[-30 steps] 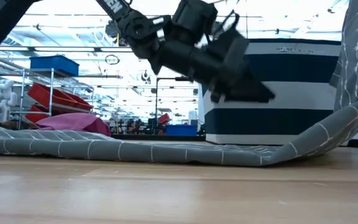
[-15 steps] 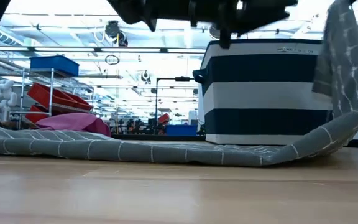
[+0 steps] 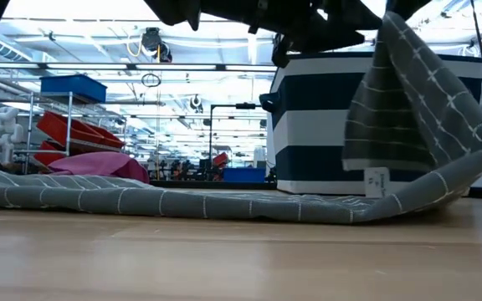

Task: Fold towel
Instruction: Fold the gray checkered towel

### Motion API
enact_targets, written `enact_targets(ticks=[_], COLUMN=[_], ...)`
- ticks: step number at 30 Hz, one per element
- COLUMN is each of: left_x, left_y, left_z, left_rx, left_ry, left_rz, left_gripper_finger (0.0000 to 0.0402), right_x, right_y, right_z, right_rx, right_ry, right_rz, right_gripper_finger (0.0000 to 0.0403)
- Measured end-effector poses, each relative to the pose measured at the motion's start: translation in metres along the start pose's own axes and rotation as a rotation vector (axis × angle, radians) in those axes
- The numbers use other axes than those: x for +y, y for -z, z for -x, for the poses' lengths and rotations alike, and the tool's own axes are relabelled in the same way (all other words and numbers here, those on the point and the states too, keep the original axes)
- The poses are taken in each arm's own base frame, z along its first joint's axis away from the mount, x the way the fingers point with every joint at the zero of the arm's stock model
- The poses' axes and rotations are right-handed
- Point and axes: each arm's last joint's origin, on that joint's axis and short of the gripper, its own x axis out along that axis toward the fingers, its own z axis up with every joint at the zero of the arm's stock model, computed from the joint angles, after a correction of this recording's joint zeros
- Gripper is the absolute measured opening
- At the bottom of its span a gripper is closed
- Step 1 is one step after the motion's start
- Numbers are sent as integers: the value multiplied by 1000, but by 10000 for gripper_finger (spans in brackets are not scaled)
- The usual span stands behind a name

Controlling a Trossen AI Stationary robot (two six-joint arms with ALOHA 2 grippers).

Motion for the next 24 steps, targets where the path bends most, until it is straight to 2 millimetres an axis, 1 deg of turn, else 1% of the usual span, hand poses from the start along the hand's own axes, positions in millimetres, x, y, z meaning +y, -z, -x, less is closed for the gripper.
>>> enact_targets(ticks=[4,8,12,19,22,24], left_x=[2,-1,-1,1,4,9], left_y=[6,5,4,1,-1,0], left_z=[0,0,1,0,-1,-2], left_rx=[52,42,33,-7,-19,-17], left_ry=[-29,-29,-27,-59,-73,-113], left_rz=[6,37,93,152,175,200], left_gripper_finger=[186,219,242,255,255,255], right_x=[-5,-11,-17,-23,-23,-22], right_y=[-4,-5,-5,-7,-11,-13], right_z=[-3,-6,-9,-14,-19,-24], right_rx=[-19,-12,3,17,21,39], right_ry=[7,33,26,1,-2,-14], right_rz=[-6,-23,-55,-67,-61,-48], right_gripper_finger=[0,0,0,0,0,0])
